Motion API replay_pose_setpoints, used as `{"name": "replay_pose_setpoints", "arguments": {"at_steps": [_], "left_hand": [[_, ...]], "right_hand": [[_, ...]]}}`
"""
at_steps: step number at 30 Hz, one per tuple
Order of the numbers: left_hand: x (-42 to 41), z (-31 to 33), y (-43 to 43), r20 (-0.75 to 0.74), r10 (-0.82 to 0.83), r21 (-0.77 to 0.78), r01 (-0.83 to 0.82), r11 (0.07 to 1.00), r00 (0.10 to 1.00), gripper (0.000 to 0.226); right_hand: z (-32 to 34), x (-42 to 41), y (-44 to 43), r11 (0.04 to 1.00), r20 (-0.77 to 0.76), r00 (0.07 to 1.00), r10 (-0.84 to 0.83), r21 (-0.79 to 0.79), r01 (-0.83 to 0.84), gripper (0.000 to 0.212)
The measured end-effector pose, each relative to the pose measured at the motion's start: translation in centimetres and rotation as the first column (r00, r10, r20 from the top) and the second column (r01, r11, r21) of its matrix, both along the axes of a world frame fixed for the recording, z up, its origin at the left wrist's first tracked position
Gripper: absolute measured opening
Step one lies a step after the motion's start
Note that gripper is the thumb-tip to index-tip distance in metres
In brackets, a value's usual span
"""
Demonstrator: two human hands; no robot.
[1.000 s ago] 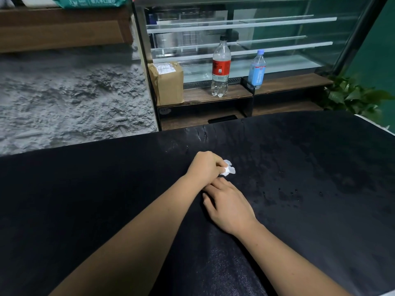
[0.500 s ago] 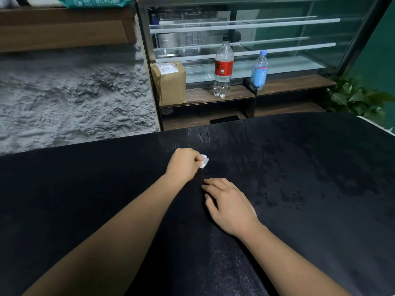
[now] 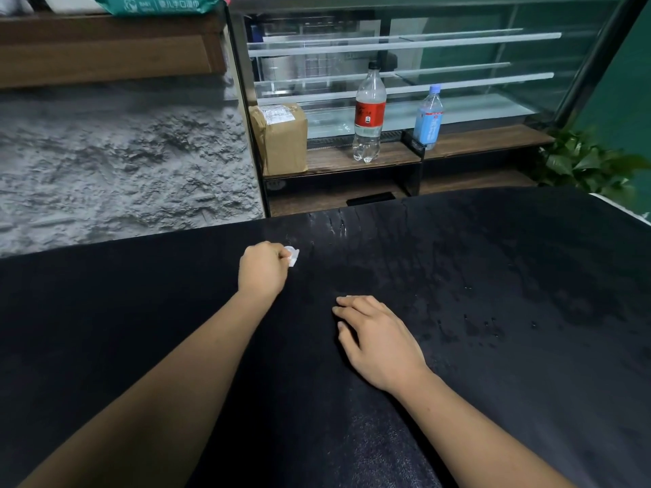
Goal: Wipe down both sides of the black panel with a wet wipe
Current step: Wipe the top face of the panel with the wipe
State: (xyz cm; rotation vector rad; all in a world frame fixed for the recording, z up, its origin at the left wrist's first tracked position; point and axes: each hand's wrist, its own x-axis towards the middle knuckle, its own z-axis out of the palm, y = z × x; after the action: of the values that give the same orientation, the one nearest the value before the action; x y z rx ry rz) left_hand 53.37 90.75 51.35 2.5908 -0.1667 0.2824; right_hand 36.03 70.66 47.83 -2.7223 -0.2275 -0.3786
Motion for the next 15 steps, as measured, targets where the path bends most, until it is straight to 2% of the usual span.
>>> {"name": "replay_pose_setpoints", "arguments": {"at_steps": [5,15], "left_hand": [[-0.6,-0.1,-2.2,0.035,0.022,-0.041,-0.021,0.999,0.999,0.022],[-1.7,-0.1,-8.4,0.046,-0.144,0.014,0.143,0.990,0.989,0.029]], "right_hand": [[0.0,0.0,0.1,1.000,0.000,1.000,-0.001,-0.008,0.001,0.044],[0.5,0.0,0.1,1.000,-0.018,1.000,0.023,-0.013,-0.023,0.045]]}}
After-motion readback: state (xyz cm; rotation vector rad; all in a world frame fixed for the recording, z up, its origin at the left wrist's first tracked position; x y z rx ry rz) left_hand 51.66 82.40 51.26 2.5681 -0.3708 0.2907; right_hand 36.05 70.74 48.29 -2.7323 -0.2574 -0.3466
